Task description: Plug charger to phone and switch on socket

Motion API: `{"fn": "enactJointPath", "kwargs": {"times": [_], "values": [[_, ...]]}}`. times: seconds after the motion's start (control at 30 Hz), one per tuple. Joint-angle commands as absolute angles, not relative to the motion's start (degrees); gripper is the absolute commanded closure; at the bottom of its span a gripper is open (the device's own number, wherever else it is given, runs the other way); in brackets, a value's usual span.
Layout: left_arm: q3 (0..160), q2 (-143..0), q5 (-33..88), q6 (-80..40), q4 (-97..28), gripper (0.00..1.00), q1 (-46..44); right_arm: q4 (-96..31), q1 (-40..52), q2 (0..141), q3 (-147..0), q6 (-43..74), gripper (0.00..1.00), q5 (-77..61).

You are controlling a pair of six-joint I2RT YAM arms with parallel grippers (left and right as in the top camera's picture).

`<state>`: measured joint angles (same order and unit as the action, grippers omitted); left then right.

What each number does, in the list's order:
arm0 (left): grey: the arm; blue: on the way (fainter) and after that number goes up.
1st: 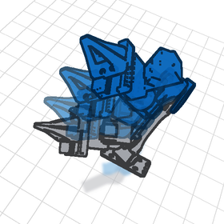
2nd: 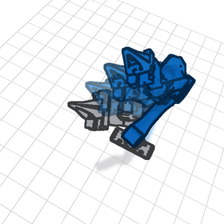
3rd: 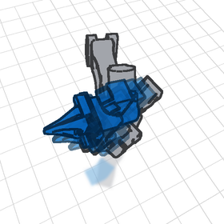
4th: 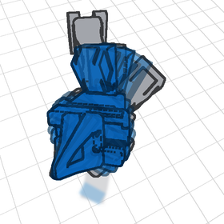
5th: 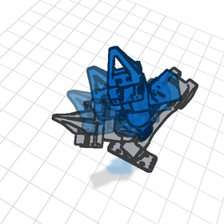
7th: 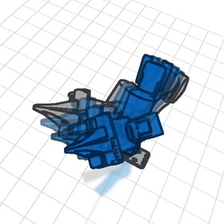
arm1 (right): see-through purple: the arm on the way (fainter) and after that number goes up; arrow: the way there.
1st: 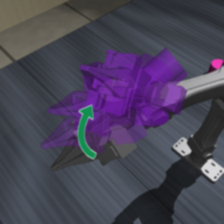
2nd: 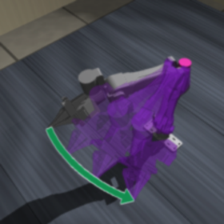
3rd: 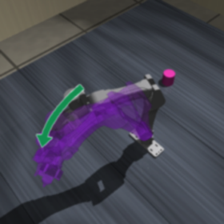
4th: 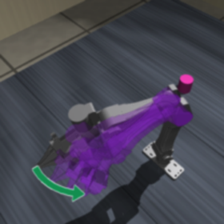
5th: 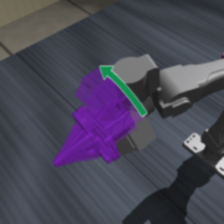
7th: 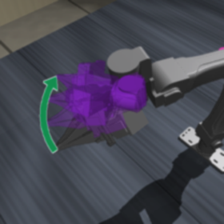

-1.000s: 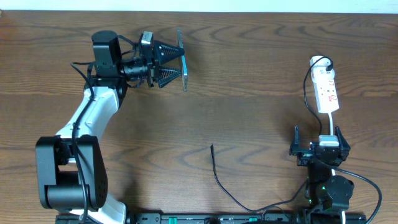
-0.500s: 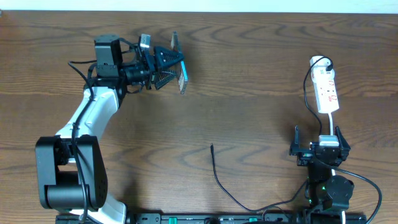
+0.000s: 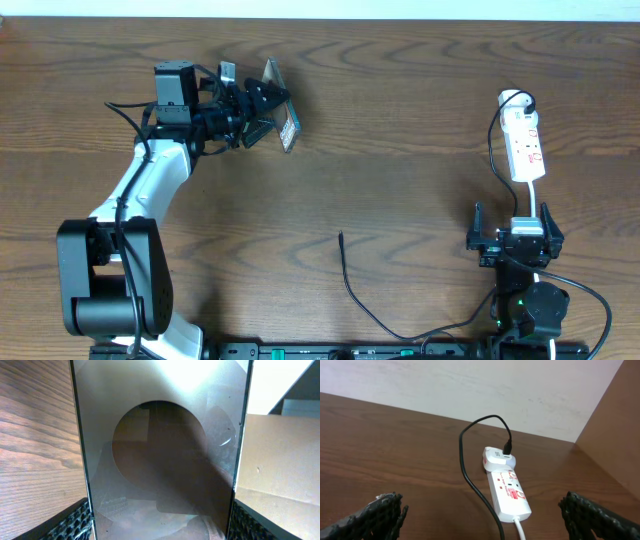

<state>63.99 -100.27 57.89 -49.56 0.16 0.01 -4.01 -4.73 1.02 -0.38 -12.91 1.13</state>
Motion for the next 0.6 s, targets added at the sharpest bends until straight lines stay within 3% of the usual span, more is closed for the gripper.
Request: {"fn": "enactJointPath", "kwargs": {"times": [0.0, 0.27, 0.57], "values": [[63.86, -99.02, 55.81, -52.75, 0.49, 0.93, 0.93, -4.12, -4.45, 0.91, -0.32, -13.78, 0.01, 1.96], [63.86, -99.02, 54.17, -59.20, 3.07, 0.93, 3.18, -1.89, -4.45, 0.91, -0.32, -12.60, 0.01, -7.81], [63.86, -99.02, 49.63, -64.27, 3.09, 0.93, 3.53, 6.02, -4.45, 1.48, -1.61, 7.05, 0.01, -14.20]]}}
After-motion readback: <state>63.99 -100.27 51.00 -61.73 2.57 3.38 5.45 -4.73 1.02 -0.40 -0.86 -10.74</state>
